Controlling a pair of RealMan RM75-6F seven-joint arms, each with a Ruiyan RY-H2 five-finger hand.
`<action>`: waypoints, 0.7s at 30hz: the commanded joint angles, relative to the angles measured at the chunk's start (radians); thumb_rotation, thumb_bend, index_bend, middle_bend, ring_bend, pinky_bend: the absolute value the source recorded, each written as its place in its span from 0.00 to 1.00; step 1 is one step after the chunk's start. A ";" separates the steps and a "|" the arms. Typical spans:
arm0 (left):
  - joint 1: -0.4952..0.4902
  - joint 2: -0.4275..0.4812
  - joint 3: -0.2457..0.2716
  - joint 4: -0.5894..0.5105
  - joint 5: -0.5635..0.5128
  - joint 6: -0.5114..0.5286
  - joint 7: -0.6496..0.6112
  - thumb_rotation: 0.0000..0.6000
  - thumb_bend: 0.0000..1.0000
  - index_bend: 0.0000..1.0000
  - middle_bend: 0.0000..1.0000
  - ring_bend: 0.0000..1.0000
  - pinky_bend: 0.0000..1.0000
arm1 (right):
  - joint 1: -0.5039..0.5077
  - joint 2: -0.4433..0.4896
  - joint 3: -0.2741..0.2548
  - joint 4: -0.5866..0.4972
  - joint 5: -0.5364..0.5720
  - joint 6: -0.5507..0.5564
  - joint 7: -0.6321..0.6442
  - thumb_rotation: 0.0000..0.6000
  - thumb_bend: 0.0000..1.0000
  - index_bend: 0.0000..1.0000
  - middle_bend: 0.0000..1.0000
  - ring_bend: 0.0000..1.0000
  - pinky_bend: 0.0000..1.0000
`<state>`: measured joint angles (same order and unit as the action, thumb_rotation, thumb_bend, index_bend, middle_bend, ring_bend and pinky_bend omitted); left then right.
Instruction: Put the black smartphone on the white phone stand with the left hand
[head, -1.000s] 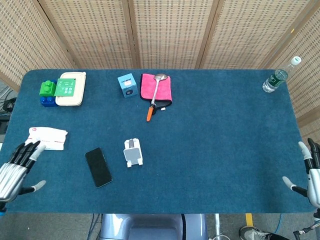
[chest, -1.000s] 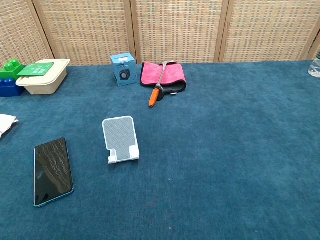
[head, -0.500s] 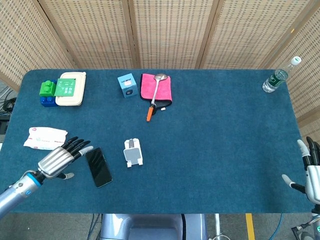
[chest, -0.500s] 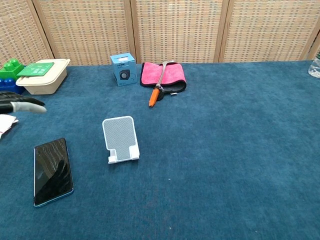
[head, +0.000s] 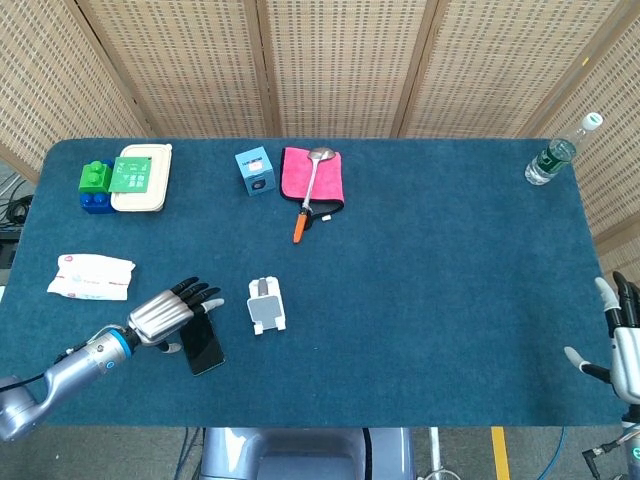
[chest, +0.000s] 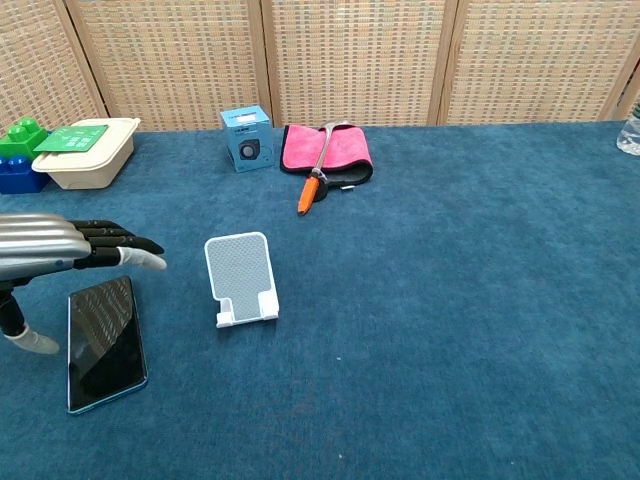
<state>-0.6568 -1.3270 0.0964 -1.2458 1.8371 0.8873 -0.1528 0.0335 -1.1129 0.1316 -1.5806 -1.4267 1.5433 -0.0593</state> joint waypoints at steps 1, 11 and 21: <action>-0.012 -0.008 0.003 -0.001 -0.008 -0.017 0.020 1.00 0.12 0.09 0.00 0.00 0.00 | 0.000 0.002 0.001 0.001 0.003 -0.003 0.006 1.00 0.00 0.00 0.00 0.00 0.00; -0.038 -0.019 0.049 0.025 0.000 -0.028 0.049 1.00 0.12 0.12 0.01 0.04 0.03 | -0.001 0.009 0.003 0.002 0.008 -0.004 0.028 1.00 0.00 0.00 0.00 0.00 0.00; -0.052 -0.054 0.081 0.066 -0.009 -0.027 0.043 1.00 0.13 0.13 0.01 0.04 0.04 | 0.000 0.010 0.003 0.002 0.011 -0.007 0.031 1.00 0.00 0.00 0.00 0.00 0.00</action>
<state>-0.7082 -1.3800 0.1764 -1.1810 1.8289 0.8595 -0.1101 0.0335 -1.1027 0.1344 -1.5783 -1.4156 1.5358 -0.0283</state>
